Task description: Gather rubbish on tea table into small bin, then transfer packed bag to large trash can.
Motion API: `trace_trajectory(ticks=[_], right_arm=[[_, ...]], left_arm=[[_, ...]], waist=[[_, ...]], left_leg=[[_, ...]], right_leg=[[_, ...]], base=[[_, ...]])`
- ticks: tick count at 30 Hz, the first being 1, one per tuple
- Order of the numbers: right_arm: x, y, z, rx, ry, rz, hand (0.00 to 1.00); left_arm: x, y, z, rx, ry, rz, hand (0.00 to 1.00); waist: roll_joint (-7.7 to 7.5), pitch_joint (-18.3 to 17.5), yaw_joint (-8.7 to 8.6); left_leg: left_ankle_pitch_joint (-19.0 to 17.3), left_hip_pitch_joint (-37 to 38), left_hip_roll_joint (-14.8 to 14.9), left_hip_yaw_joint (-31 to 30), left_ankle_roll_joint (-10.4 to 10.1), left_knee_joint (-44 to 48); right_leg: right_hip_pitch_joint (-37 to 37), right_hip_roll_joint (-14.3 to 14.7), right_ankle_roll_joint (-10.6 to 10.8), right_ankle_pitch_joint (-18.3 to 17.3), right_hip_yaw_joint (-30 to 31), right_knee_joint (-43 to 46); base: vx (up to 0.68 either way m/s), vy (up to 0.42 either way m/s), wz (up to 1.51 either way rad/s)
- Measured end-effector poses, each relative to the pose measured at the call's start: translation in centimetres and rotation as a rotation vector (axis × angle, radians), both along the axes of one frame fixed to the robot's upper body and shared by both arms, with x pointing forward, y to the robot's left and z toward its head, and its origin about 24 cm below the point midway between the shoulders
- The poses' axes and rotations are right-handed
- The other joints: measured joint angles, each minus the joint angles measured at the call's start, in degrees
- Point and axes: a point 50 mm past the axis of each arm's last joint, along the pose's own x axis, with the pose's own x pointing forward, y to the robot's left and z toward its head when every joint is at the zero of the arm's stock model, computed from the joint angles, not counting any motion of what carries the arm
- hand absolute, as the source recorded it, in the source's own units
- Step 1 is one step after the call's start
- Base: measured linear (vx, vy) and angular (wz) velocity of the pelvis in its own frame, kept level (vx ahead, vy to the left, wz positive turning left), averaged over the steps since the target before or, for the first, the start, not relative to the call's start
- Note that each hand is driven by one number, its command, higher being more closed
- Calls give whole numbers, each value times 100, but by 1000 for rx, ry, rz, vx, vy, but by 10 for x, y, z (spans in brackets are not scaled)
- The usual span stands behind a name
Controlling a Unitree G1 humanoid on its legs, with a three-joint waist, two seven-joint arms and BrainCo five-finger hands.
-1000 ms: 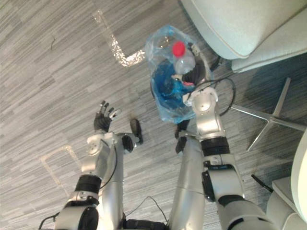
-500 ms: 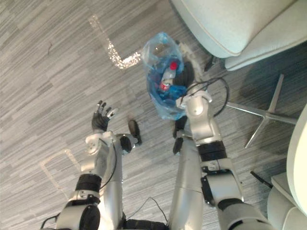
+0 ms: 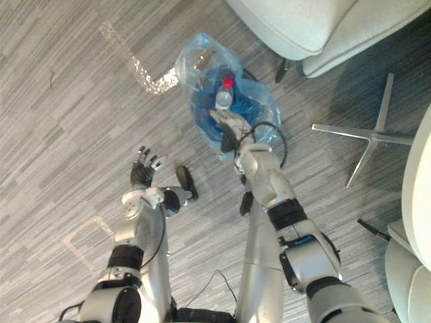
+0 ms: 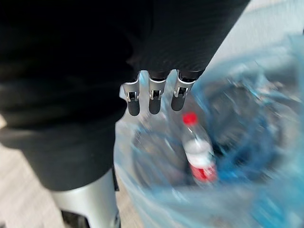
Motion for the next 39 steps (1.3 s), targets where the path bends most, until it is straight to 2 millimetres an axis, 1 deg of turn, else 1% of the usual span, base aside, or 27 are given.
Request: trace_trajectory(ticks=[3,7,9,10,14,16,19,23,25,26,30,32,33,36,39], right_arm=[[4,-4,-8,-46,34,-29,0],[6,-9,-17,-64,78,-59,0],[8,-11,-22,-81,105,-76,0],[8,-12,-24,-93,112,-83,100],[8,-14,-33,-121,162,-99,100],[8,-15,-34,-152,176,-109,100],[8,-13,-37,-151,205,-107,100],[7,-8,-34,-101,205,-86,100],[4,-5,-29,-70,176,-68,100],[2,-3,-26,-50,158,-57,100],[-1,-1,-17,40,108,-40,100],[-4,3,-12,79,74,-23,100],[-7,5,-8,114,57,-7,100],[-10,5,-6,180,43,2,100],[-13,7,-7,273,52,15,100]], left_arm=[[1,-6,-2,-16,13,-7,0],[2,-9,0,-33,9,-2,0],[4,-12,3,-34,4,-8,0],[5,-12,4,-34,1,-8,0],[6,-16,4,-46,1,-15,0],[6,-22,5,-55,1,-33,0],[6,-27,5,-53,1,-52,0],[6,-27,5,-53,1,-52,0],[6,-26,5,-54,-1,-51,0],[6,-25,5,-55,-1,-49,0],[5,-25,5,-57,-1,-54,0],[5,-24,7,-59,-17,-57,0],[4,-24,8,-59,-23,-59,0],[2,-22,6,-59,-24,-56,0],[-4,-16,-1,-48,-6,-45,0]], waist=[[0,0,5],[1,0,6],[1,-1,65],[1,-1,80],[2,-1,98],[3,-1,101],[3,-2,112],[3,-2,120],[3,-2,131],[3,-2,136],[4,-3,122],[3,-3,111],[3,-3,107],[-6,-5,96],[-13,-2,49]], left_leg=[[0,-158,-60,-70,1,61],[-16,-328,-125,-208,27,166],[-23,-454,-134,-240,17,232],[-21,-495,-138,-243,17,238],[-22,-638,-185,-311,16,348],[-28,-698,-202,-413,2,402],[-24,-696,-249,-437,-8,407],[-12,-687,-289,-468,-23,394],[-10,-664,-292,-469,-23,394],[9,-633,-296,-467,-57,397],[7,-287,-317,-494,-58,377],[-4,-130,-330,-519,-40,295],[7,-10,-351,-516,-74,192],[66,208,-369,-500,-92,12],[155,571,-391,-512,-91,-210]], right_leg=[[-168,-83,-68,-63,-44,191],[-302,-185,-79,-205,-129,410],[-440,-200,-94,-247,-120,525],[-484,-206,-97,-250,-121,567],[-638,-283,-118,-357,-142,762],[-647,-295,-118,-418,-182,862],[-654,-372,-131,-483,-218,951],[-652,-395,-127,-521,-216,998],[-631,-399,-124,-523,-217,1013],[-603,-405,-131,-519,-216,1045],[-249,-420,-151,-526,-234,1039],[-42,-419,-101,-561,-288,906],[84,-420,-77,-544,-305,810],[312,-420,-76,-534,-342,661],[704,-418,-63,-505,-429,472]], base=[[-38,-37,14],[-67,-46,22],[-97,-57,9],[-81,-50,4],[-75,-44,11],[-86,-42,17],[-100,-46,12],[-96,-41,8],[-70,-27,1],[-73,-27,2],[-85,-28,1],[-152,-33,2],[-123,-24,2],[-75,-27,6],[-23,-46,4]])
